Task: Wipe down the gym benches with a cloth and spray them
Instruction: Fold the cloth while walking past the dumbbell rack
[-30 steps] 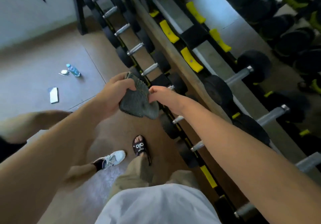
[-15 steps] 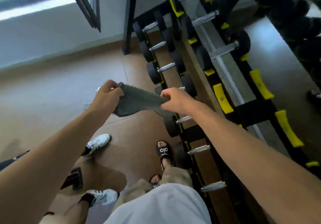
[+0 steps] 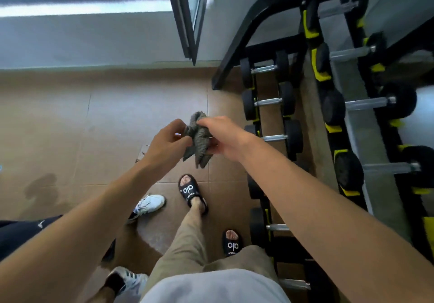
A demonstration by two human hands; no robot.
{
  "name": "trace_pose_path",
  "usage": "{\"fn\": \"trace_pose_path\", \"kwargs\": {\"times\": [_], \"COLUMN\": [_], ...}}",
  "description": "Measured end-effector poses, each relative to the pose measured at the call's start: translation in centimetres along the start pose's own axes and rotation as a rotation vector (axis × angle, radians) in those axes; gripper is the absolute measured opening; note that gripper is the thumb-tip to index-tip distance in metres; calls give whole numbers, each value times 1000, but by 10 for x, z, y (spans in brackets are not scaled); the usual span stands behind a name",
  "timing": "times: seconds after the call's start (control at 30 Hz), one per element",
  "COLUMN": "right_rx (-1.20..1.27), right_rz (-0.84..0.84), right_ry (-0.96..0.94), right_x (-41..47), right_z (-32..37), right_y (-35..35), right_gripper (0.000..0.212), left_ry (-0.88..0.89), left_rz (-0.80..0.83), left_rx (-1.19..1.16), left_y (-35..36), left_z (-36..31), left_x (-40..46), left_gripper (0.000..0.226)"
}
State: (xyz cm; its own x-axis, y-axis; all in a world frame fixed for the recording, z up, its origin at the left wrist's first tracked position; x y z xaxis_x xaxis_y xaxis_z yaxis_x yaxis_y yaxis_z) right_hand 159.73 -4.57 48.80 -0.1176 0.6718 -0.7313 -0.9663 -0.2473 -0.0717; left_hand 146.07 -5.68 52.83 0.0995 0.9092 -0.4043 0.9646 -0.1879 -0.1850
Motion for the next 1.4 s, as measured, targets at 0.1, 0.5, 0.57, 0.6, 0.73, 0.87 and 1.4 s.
{"fn": "trace_pose_path", "kwargs": {"times": [0.1, 0.5, 0.57, 0.6, 0.73, 0.87, 1.4], "right_rx": [84, -179, -368, -461, -685, -532, -746], "right_rz": [90, 318, 263, 231, 339, 619, 510], "right_ry": [10, 10, -50, -104, -203, -2, -185], "right_x": [45, 206, 239, 258, 319, 360, 515], "right_z": [55, 270, 301, 315, 359, 382, 531], "right_y": [28, 148, 163, 170, 215, 261, 591], "right_gripper": [24, 17, 11, 8, 40, 38, 18], "left_ry": [0, -103, -160, -187, -237, -270, -350], "left_rz": [-36, -301, -380, -410, -415, -520, -918], "left_rx": [-131, -164, -248, -321, -611, -794, -1040], "left_y": [-40, -267, -305, -321, -363, -407, -737], "left_z": [-5, -29, -28, -28, -30, -34, 82], "left_x": [54, 219, 239, 249, 291, 316, 365], "left_gripper": [7, 30, 29, 23, 14, 18, 30]}}
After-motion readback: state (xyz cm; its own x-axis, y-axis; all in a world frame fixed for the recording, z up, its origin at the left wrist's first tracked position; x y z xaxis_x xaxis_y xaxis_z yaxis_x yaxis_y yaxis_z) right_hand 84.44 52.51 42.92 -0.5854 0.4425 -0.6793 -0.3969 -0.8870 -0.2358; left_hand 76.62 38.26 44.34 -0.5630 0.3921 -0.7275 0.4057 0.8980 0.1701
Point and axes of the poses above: each hand's wrist, its own x-axis towards the middle knuckle, its own y-axis out of the palm, z = x × y, the point moved 7 cm from there along x, towards the middle knuckle, and after that the axes turned 15 degrees about -x, right-handed, at the moved point
